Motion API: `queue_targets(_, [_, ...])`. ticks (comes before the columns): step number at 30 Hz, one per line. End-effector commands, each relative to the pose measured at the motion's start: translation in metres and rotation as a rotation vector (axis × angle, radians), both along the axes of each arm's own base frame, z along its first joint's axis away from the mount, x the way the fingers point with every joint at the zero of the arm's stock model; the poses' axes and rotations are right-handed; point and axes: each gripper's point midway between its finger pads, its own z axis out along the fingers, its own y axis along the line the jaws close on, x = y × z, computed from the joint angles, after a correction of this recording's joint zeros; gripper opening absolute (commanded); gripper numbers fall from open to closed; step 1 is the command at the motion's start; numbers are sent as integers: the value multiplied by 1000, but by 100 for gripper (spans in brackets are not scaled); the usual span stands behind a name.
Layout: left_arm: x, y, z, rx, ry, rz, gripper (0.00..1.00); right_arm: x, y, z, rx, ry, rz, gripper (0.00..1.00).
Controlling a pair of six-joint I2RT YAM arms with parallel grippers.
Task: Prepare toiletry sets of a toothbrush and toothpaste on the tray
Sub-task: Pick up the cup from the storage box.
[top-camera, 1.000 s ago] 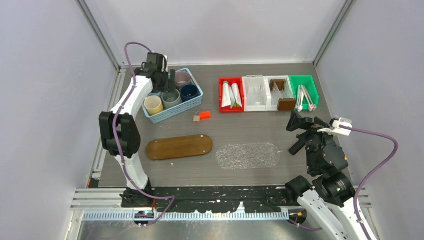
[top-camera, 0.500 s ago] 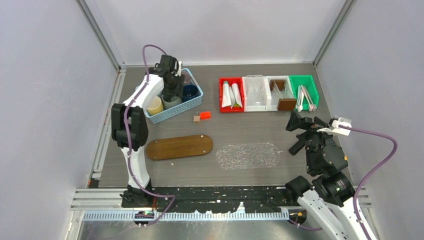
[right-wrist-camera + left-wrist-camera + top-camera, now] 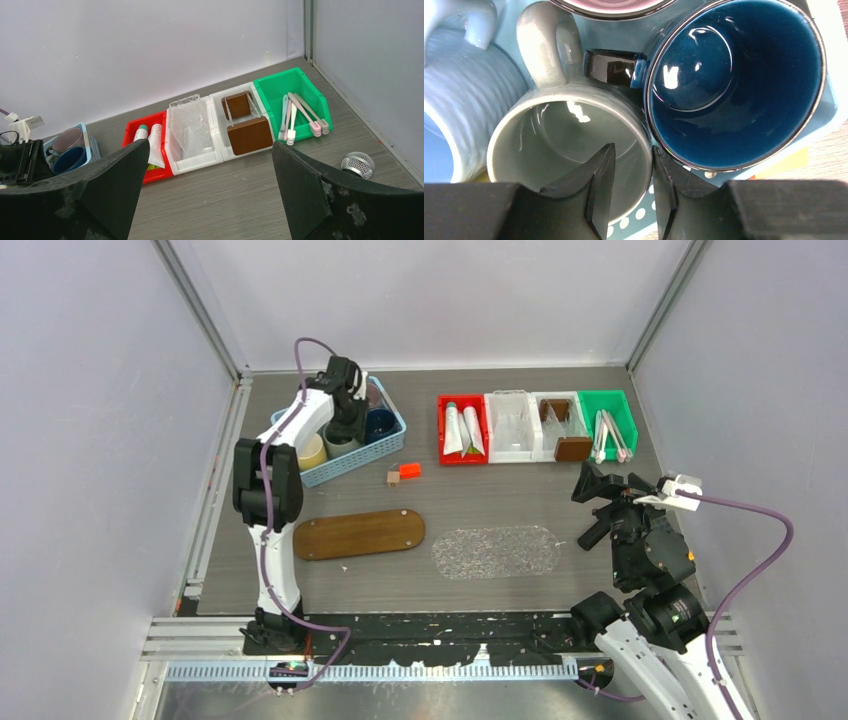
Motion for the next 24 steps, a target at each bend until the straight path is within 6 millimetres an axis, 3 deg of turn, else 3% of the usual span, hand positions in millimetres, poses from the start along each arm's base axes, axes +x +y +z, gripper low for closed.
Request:
queue_targets(1, [6, -5, 7, -23, -14, -20, 35, -1, 0, 9, 8, -39, 0, 100])
queue_targets(4, [5, -5, -1, -24, 2, -22, 32, -1, -1, 10, 8, -42, -1, 100])
queue_targets(7, [4, -7, -6, -32, 20, -28, 19, -2, -1, 9, 9, -44, 0, 100])
queue_targets(10, [3, -10, 3, -47, 6, -44, 10, -2, -1, 10, 9, -47, 0, 100])
queue_targets(13, [3, -10, 23, -51, -32, -63, 0, -3, -1, 11, 11, -52, 3, 100])
queue_targets(24, [-11, -17, 123, -99, -175, -152, 0, -8, -2, 16, 24, -75, 10, 100])
